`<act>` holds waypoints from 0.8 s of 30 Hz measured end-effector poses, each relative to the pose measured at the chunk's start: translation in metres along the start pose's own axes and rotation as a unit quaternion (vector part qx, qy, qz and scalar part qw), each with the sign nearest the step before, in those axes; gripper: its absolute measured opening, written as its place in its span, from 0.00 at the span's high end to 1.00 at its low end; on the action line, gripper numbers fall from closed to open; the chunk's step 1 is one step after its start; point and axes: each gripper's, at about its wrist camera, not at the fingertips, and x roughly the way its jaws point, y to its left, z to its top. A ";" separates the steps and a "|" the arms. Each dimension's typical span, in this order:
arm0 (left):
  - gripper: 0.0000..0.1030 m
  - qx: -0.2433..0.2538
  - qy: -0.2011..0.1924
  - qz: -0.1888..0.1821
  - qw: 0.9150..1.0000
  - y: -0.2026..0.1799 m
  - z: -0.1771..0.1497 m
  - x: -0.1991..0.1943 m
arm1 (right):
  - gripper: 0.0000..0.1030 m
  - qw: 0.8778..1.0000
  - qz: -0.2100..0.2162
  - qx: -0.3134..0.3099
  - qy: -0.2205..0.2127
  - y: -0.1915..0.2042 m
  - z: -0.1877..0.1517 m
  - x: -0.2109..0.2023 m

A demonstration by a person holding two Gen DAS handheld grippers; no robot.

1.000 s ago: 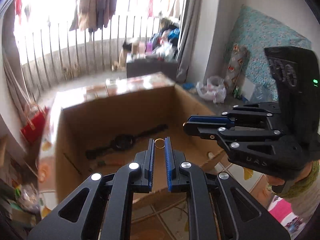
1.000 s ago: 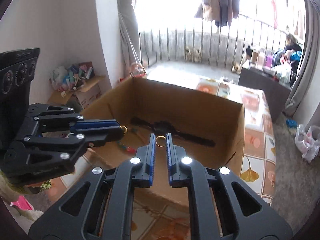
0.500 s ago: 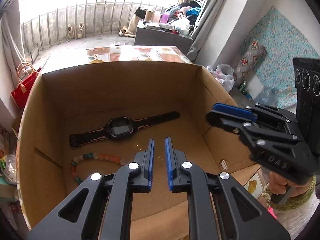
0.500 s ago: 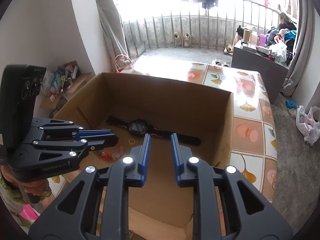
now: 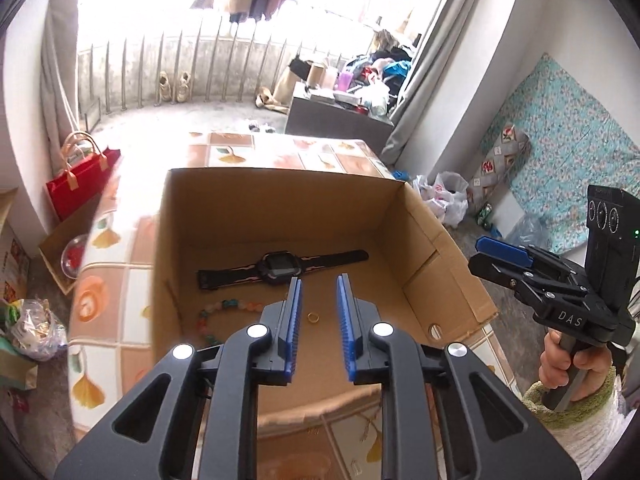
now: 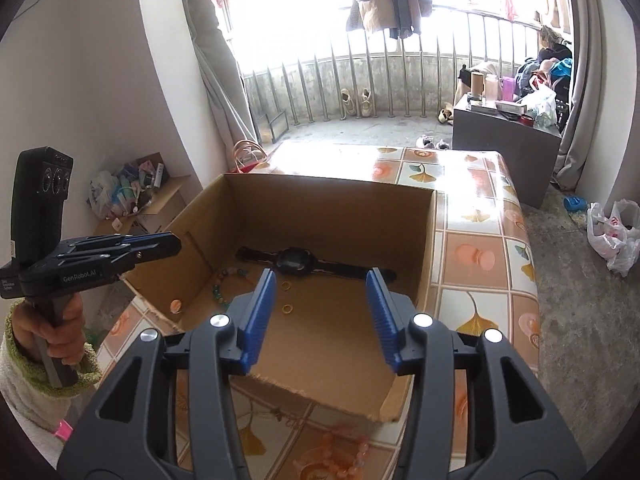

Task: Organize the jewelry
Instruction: 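Open the left gripper to drop the gold ring into the box, then move the left tool back to the small gold cage charm on the table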

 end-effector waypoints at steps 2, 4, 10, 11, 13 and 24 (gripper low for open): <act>0.82 0.008 -0.008 0.003 1.000 -0.001 -0.008 -0.014 | 0.56 1.000 0.003 0.001 -0.002 0.005 -0.005 -0.009; 0.78 0.019 -0.014 0.010 1.000 -0.003 -0.019 -0.027 | 0.56 1.000 0.008 0.005 -0.006 0.008 -0.012 -0.018; 0.74 0.043 -0.009 0.032 0.999 -0.001 -0.058 -0.054 | 0.56 1.000 0.024 0.014 0.007 0.014 -0.036 -0.032; 0.74 0.045 -0.006 0.034 0.998 -0.001 -0.063 -0.055 | 0.56 1.000 0.024 0.015 0.010 0.014 -0.039 -0.032; 0.74 0.048 0.006 0.040 0.998 0.000 -0.077 -0.057 | 0.56 0.999 0.030 0.019 0.020 0.016 -0.050 -0.033; 0.74 0.048 0.094 -0.021 0.994 -0.020 -0.135 -0.017 | 0.56 0.991 0.068 0.078 0.088 0.030 -0.104 -0.007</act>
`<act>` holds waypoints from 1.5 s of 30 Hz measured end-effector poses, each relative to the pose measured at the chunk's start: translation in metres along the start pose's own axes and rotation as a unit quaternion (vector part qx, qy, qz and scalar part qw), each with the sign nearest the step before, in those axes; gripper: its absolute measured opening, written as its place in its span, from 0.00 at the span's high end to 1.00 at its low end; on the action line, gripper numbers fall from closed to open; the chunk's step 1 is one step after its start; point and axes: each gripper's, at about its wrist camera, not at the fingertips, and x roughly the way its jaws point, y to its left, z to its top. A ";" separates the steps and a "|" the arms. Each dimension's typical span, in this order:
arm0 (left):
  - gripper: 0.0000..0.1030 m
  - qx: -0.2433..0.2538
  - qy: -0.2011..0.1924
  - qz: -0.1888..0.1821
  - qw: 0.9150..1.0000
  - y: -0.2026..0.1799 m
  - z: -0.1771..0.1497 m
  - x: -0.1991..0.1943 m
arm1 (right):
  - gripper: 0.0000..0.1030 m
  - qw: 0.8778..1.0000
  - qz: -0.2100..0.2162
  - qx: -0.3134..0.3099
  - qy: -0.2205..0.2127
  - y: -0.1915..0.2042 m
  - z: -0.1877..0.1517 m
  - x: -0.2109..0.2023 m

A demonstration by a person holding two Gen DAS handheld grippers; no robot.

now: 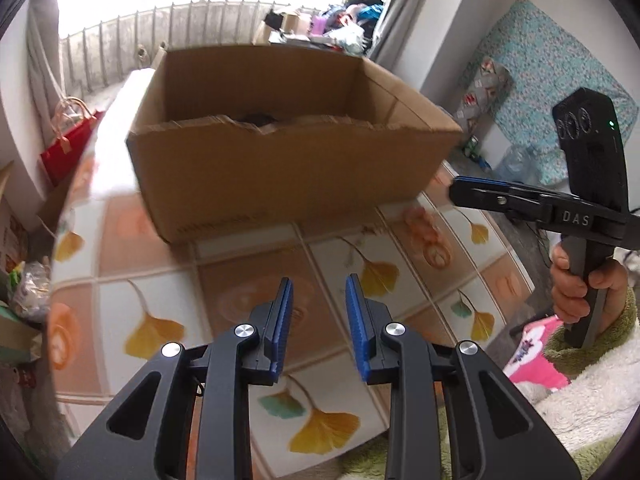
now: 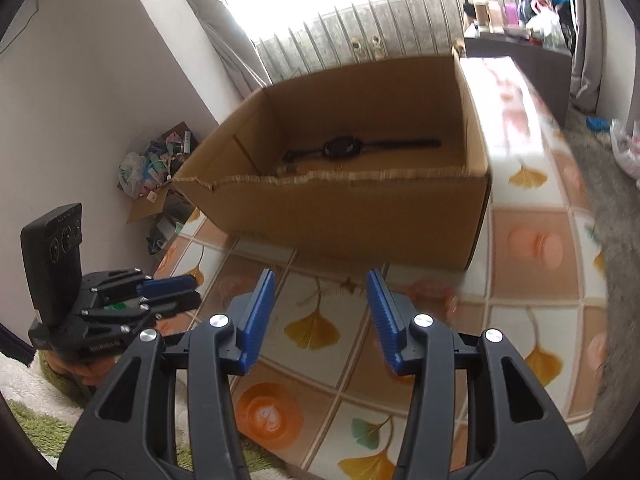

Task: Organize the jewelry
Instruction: 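Move the left tool back to the small gold cage charm on the table, then close the left gripper on the gold cage charm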

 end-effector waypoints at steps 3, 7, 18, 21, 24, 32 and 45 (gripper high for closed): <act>0.74 0.006 0.024 -0.011 1.000 -0.007 -0.005 0.020 | 0.65 0.999 0.011 0.025 0.020 -0.002 -0.012 0.015; 0.74 0.013 0.037 -0.013 0.999 -0.015 -0.008 0.039 | 0.71 0.999 -0.003 0.036 0.039 0.000 -0.022 0.034; 0.75 0.043 0.051 0.039 0.997 -0.029 -0.008 0.061 | 0.72 0.999 -0.023 0.016 0.039 0.004 -0.027 0.049; 0.80 0.055 0.050 0.057 0.996 -0.032 -0.008 0.063 | 0.72 0.999 -0.026 0.015 0.036 0.002 -0.026 0.050; 0.88 0.072 0.049 0.071 0.994 -0.035 -0.009 0.066 | 0.72 0.999 -0.024 0.020 0.035 -0.002 -0.026 0.052; 0.89 0.081 0.051 0.079 0.992 -0.038 -0.007 0.071 | 0.72 0.999 -0.021 0.021 0.032 -0.004 -0.026 0.051; 0.96 0.079 0.042 0.081 0.993 -0.036 -0.009 0.072 | 0.72 0.999 -0.032 0.017 0.027 -0.003 -0.024 0.045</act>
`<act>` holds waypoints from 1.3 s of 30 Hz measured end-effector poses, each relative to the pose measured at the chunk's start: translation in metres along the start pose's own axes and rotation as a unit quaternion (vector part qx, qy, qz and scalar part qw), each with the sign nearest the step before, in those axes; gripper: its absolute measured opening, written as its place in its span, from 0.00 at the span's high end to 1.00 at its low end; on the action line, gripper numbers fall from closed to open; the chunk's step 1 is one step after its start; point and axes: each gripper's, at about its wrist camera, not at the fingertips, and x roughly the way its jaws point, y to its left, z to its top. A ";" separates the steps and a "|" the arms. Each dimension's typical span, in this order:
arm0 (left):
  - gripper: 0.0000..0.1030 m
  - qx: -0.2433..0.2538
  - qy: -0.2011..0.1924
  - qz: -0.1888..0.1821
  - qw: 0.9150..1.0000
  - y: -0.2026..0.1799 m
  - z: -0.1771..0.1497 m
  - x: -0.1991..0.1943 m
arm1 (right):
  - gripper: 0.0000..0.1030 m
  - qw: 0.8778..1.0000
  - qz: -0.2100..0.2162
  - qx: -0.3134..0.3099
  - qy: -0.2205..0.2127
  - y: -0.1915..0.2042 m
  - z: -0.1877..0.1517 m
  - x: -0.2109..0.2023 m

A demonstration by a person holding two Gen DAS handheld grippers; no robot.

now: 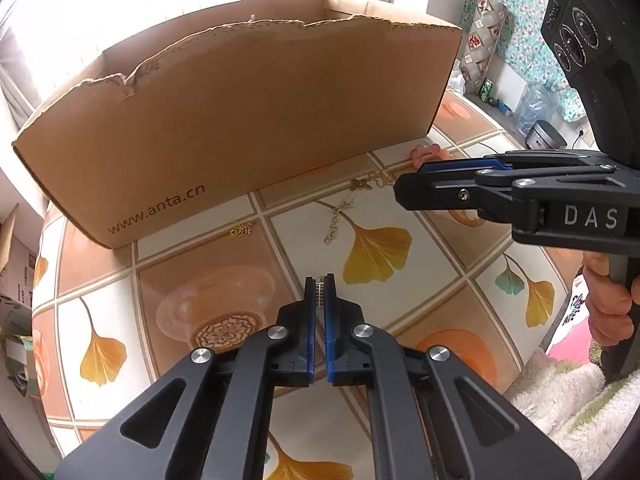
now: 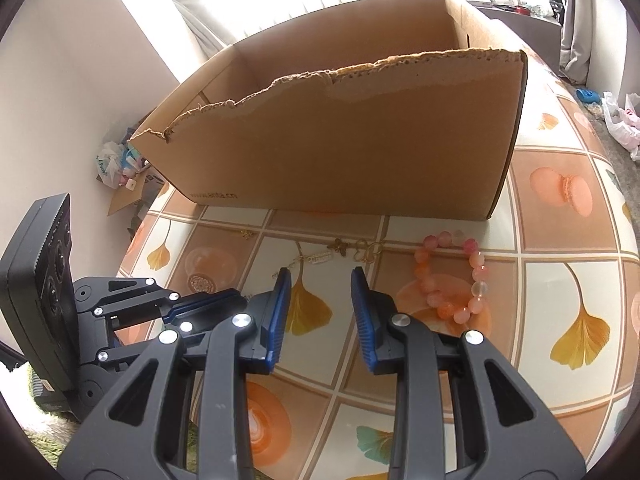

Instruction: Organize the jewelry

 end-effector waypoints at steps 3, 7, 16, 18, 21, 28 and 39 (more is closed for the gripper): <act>0.96 -0.006 -0.007 0.003 1.000 0.006 -0.003 -0.005 | 0.72 1.000 -0.001 -0.002 0.001 0.001 0.001 0.000; 0.96 -0.023 -0.012 0.010 1.000 0.017 -0.007 -0.013 | 0.71 1.000 0.003 -0.004 0.006 0.004 0.001 0.003; 0.96 -0.033 -0.012 -0.036 0.999 0.024 -0.018 -0.018 | 0.72 0.998 0.049 -0.030 0.038 0.024 0.001 0.020; 0.96 -0.020 -0.017 -0.047 0.999 0.018 -0.018 -0.019 | 0.84 0.996 0.076 -0.014 0.053 0.023 0.004 0.029; 0.95 -0.004 -0.019 -0.047 0.999 0.009 -0.018 -0.018 | 0.92 0.991 0.108 0.013 0.073 0.019 0.009 0.040; 0.95 0.006 -0.015 -0.032 0.999 0.005 -0.018 -0.012 | 0.96 0.983 0.132 0.043 0.119 0.020 0.008 0.063; 0.83 -0.007 -0.005 -0.035 0.999 0.008 -0.017 -0.008 | 0.93 0.974 0.176 0.087 0.116 0.008 0.005 0.059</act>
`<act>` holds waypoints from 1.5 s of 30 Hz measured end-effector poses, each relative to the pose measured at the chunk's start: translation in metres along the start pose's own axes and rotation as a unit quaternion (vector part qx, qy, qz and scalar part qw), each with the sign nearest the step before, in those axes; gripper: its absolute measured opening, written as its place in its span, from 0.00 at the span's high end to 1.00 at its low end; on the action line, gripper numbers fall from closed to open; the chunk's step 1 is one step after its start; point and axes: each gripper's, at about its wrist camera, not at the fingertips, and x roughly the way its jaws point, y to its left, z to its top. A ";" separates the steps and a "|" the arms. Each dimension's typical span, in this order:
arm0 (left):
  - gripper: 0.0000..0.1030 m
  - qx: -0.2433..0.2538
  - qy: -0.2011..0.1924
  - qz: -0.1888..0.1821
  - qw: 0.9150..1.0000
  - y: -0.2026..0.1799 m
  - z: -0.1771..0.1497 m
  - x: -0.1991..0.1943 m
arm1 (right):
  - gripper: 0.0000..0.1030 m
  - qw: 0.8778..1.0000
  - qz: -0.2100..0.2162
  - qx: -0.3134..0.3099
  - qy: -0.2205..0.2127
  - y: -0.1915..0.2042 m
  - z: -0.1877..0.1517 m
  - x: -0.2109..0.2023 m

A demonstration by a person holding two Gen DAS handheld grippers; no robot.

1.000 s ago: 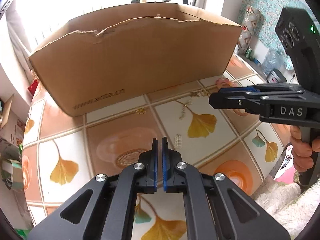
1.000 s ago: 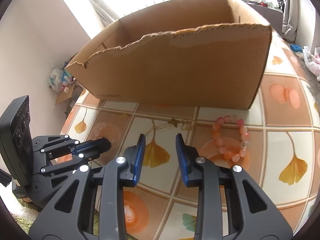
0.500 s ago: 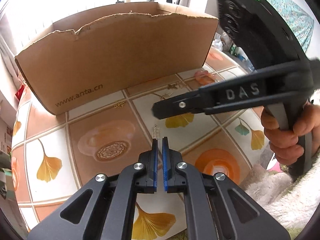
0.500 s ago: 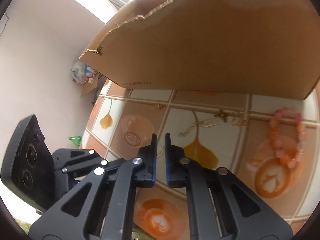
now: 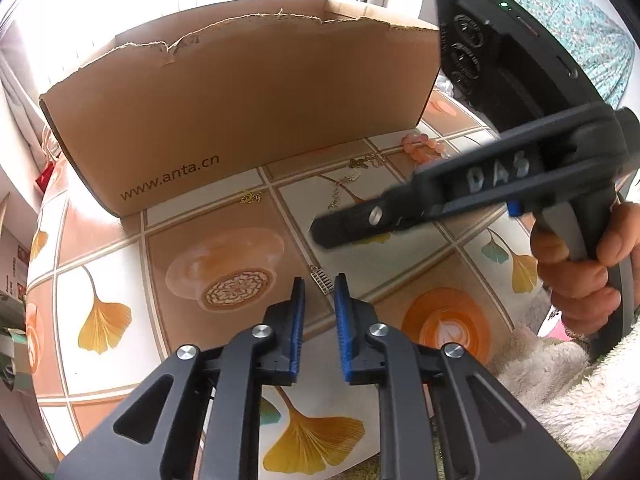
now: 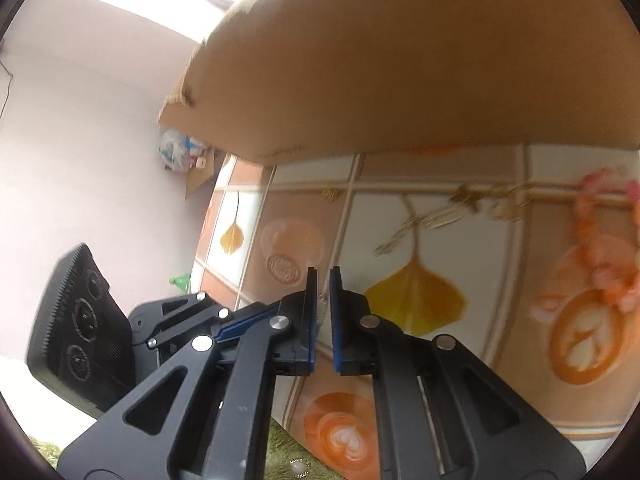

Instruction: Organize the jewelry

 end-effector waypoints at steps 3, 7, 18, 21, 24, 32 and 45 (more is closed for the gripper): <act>0.81 0.000 0.002 -0.001 1.000 -0.002 0.002 0.002 | 0.93 1.000 -0.010 0.005 -0.014 -0.005 0.001 -0.010; 0.81 0.015 0.005 0.011 1.000 -0.005 0.006 0.005 | 0.93 1.000 -0.020 0.005 -0.020 -0.011 -0.002 -0.019; 0.91 0.047 0.024 0.047 0.997 -0.028 0.020 0.017 | 0.93 0.999 -0.025 0.003 -0.036 -0.023 -0.004 -0.032; 0.93 0.047 0.026 0.049 0.997 -0.029 0.022 0.019 | 0.93 0.999 -0.026 0.005 -0.038 -0.026 -0.003 -0.034; 0.93 0.059 0.026 0.059 0.996 -0.035 0.022 0.021 | 0.93 0.999 -0.027 0.008 -0.040 -0.031 -0.003 -0.039; 0.94 0.062 0.020 0.062 0.996 -0.042 0.016 0.019 | 0.93 0.997 -0.048 -0.005 -0.054 -0.028 -0.002 -0.050; 0.95 0.032 0.002 0.069 0.997 -0.023 0.007 -0.007 | 0.77 0.981 -0.155 -0.093 -0.071 -0.001 -0.001 -0.054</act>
